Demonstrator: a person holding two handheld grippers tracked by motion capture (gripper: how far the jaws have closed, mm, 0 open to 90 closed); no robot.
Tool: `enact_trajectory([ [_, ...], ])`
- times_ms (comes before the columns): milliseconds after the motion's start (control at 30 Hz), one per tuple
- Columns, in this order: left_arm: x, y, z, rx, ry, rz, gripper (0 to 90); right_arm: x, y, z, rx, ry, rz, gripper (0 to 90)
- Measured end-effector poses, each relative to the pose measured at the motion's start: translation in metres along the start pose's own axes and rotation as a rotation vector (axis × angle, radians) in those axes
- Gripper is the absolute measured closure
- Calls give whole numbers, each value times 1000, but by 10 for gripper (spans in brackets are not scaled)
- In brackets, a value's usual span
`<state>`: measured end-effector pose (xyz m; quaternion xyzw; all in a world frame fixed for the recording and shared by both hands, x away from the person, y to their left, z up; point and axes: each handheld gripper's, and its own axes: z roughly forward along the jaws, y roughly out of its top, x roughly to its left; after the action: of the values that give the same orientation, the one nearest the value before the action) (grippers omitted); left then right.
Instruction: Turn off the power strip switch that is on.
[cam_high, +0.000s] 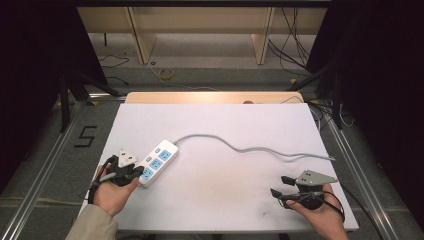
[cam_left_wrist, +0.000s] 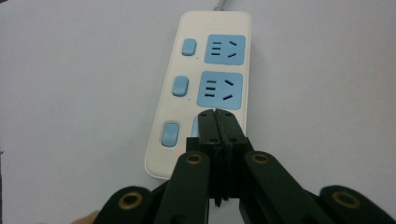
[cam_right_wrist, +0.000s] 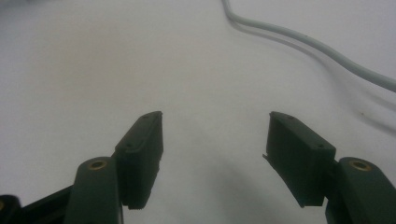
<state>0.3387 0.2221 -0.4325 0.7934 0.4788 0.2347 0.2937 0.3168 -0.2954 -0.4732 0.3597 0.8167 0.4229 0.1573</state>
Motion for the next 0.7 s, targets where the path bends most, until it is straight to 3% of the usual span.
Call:
enact_trajectory([
  [700,4,2,3,11,10,-9,900,1,0,0,1,0,-1,374],
])
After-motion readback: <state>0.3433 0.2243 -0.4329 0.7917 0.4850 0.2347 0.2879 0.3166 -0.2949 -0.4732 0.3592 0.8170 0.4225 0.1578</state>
